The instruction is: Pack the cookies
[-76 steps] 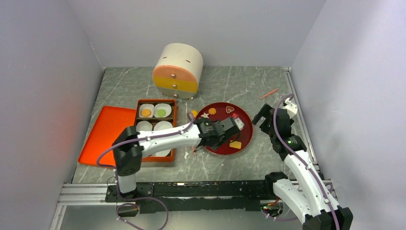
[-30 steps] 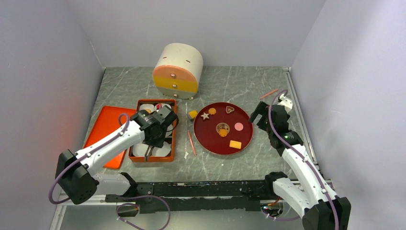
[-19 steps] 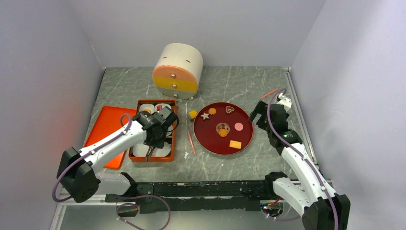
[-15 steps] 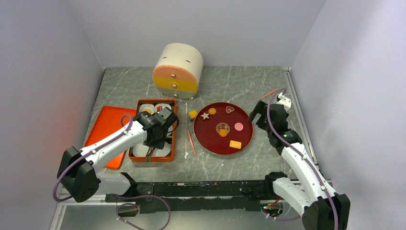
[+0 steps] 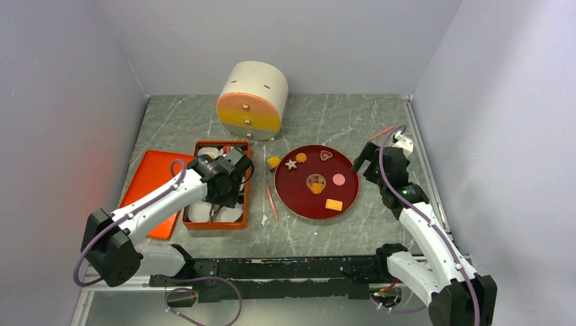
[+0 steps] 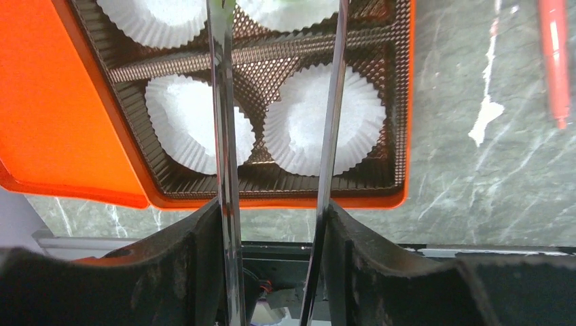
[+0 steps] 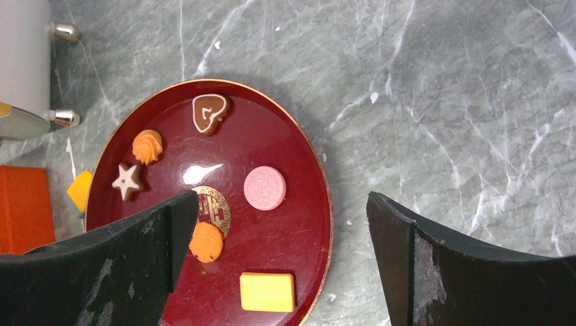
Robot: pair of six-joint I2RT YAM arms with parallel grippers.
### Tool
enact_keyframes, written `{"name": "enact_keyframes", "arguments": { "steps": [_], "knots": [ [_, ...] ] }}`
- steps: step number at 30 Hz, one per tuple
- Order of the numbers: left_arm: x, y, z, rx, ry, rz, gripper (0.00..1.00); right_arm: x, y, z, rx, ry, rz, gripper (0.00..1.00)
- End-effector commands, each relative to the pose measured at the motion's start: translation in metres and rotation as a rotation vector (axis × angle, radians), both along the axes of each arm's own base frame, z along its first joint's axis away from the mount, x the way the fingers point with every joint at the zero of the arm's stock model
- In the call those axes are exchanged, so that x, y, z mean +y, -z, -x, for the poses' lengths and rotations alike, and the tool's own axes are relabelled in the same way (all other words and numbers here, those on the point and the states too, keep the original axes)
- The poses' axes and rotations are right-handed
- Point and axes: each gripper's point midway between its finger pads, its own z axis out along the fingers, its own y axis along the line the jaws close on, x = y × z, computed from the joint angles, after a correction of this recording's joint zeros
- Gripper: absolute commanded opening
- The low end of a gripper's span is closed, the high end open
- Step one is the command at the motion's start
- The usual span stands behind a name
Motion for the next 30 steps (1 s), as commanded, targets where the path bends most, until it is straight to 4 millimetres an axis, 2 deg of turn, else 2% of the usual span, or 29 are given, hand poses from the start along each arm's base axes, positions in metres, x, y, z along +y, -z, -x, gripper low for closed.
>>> {"name": "enact_keyframes", "arguments": {
  "steps": [1, 6, 9, 16, 21, 30],
  "knots": [
    [-0.009, -0.032, -0.016, -0.092, 0.006, 0.053, 0.53, 0.001, -0.029, -0.011, -0.082, 0.002, -0.011, 1.00],
    [-0.022, -0.054, -0.029, -0.154, 0.076, 0.110, 0.49, 0.000, -0.032, -0.010, -0.089, 0.008, -0.010, 1.00],
    [-0.037, -0.068, -0.037, -0.188, 0.134, 0.173, 0.47, -0.001, -0.033, -0.009, -0.091, 0.012, -0.009, 1.00],
    [-0.091, -0.093, -0.042, -0.243, 0.290, 0.331, 0.48, -0.004, -0.035, -0.006, -0.094, 0.026, -0.008, 1.00],
    [-0.136, -0.098, -0.042, -0.270, 0.415, 0.356, 0.50, -0.006, -0.035, -0.003, -0.099, 0.039, -0.004, 1.00],
    [-0.222, -0.083, -0.037, -0.266, 0.634, 0.336, 0.52, -0.017, -0.043, 0.009, -0.109, 0.072, 0.026, 1.00]
  ]
}}
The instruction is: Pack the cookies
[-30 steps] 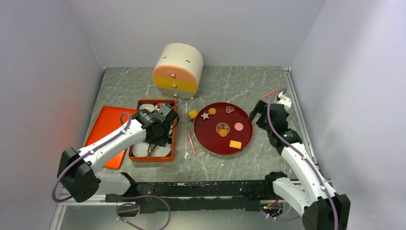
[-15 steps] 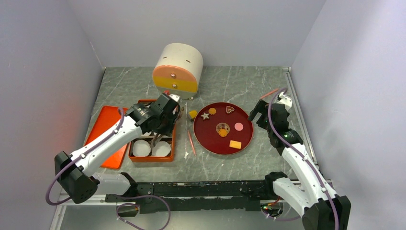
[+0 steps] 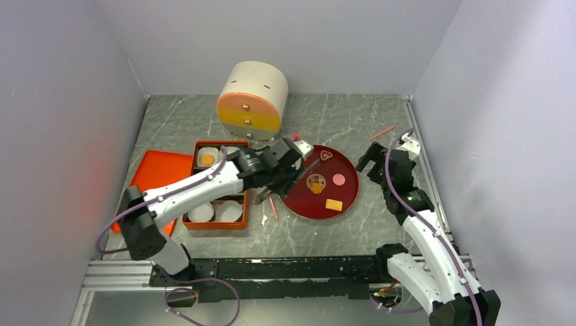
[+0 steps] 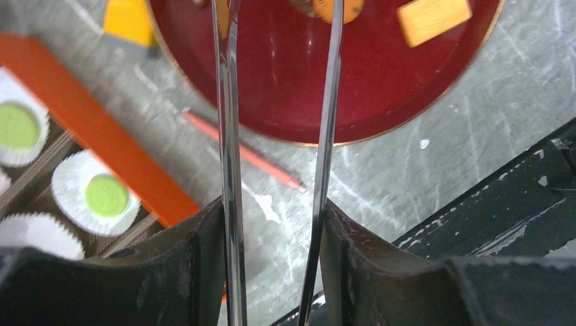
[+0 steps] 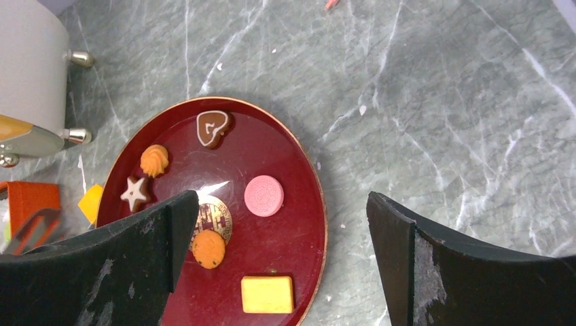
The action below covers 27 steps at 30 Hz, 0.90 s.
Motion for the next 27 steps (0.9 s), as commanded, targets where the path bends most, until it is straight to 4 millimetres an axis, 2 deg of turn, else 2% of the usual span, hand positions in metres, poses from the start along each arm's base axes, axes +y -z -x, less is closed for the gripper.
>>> {"name": "enact_keyframes", "arguments": {
  "steps": [1, 7, 12, 18, 27],
  "knots": [
    [-0.051, -0.013, -0.004, -0.081, 0.128, 0.051, 0.52, -0.011, -0.025, 0.004, -0.051, 0.044, 0.024, 1.00],
    [-0.092, 0.005, -0.004, -0.104, 0.224, 0.022, 0.53, -0.018, -0.030, 0.015, -0.062, 0.071, 0.033, 1.00],
    [-0.113, 0.023, -0.009, -0.107, 0.267, -0.015, 0.56, -0.025, -0.035, 0.023, -0.074, 0.097, 0.044, 1.00],
    [-0.126, 0.047, -0.017, -0.103, 0.280, -0.066, 0.57, -0.032, -0.044, 0.031, -0.096, 0.118, 0.060, 1.00],
    [-0.132, 0.071, -0.023, -0.094, 0.283, -0.119, 0.54, -0.036, -0.048, 0.034, -0.095, 0.131, 0.082, 1.00]
  ]
}}
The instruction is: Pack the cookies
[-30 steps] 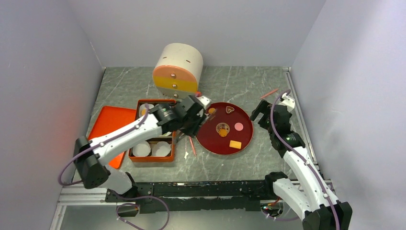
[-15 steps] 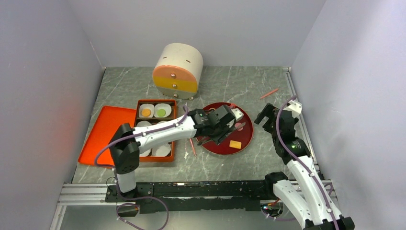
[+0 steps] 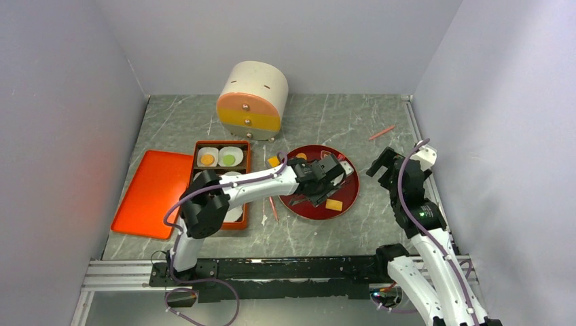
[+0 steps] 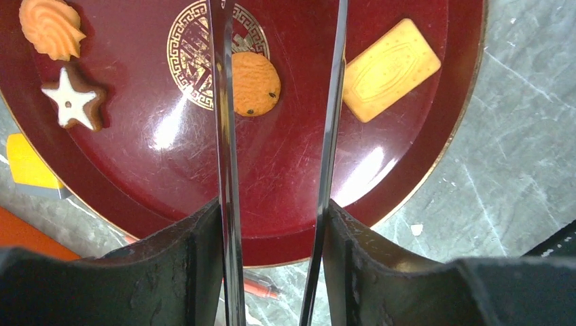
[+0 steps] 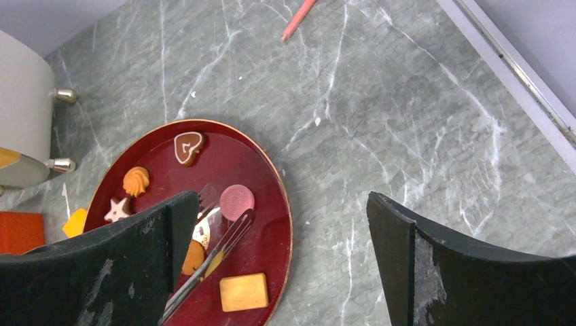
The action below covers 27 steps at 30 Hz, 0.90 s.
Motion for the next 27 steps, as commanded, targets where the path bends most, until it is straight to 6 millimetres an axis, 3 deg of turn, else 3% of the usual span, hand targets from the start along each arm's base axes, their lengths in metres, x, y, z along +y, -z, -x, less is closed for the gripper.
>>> {"name": "enact_keyframes", "arguments": {
  "steps": [1, 14, 24, 27],
  "knots": [
    [-0.016, -0.016, -0.010, -0.054, 0.015, 0.042, 0.54, -0.006, -0.019, 0.001, -0.034, 0.021, 0.026, 1.00],
    [-0.016, 0.006, -0.018, -0.068, -0.001, -0.025, 0.53, -0.006, -0.019, -0.003, -0.031, 0.019, 0.037, 1.00],
    [-0.013, 0.002, -0.016, -0.095, 0.007, -0.053, 0.47, -0.005, -0.017, -0.007, -0.029, 0.016, 0.040, 1.00],
    [-0.014, -0.008, -0.014, -0.099, -0.001, -0.036, 0.43, -0.004, -0.018, -0.009, -0.031, 0.013, 0.038, 1.00]
  ]
}}
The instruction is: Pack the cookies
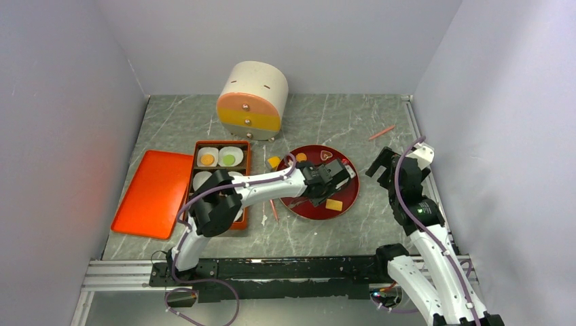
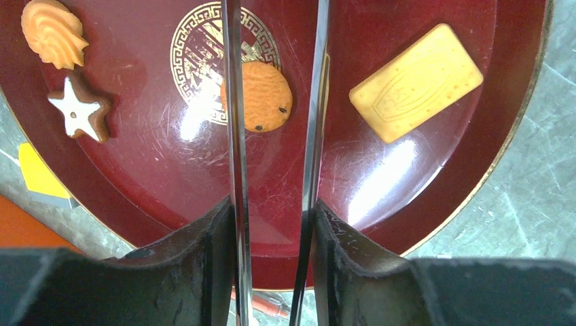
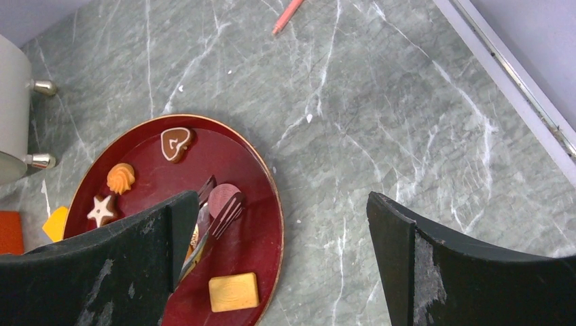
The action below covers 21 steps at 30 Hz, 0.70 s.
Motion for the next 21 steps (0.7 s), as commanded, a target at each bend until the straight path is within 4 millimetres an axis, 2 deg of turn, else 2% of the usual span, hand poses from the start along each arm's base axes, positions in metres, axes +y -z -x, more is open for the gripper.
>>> {"name": "enact_keyframes", "arguments": {
  "steps": [1, 5, 11, 15, 21],
  "knots": [
    [-0.012, -0.038, -0.005, -0.059, 0.002, 0.068, 0.42, -0.002, -0.024, -0.007, -0.067, 0.007, 0.007, 1.00],
    [-0.011, -0.062, -0.006, -0.084, -0.017, 0.116, 0.37, -0.001, -0.024, -0.009, -0.067, 0.005, 0.008, 1.00],
    [0.003, -0.087, -0.007, -0.113, -0.075, 0.142, 0.34, 0.001, -0.023, -0.011, -0.069, -0.004, 0.003, 1.00],
    [0.026, -0.099, -0.010, -0.117, -0.159, 0.157, 0.34, 0.003, -0.023, -0.015, -0.070, -0.012, -0.002, 1.00],
    [0.074, -0.111, -0.008, -0.123, -0.279, 0.165, 0.33, 0.008, -0.021, -0.020, -0.069, -0.028, -0.010, 1.00]
  ]
}}
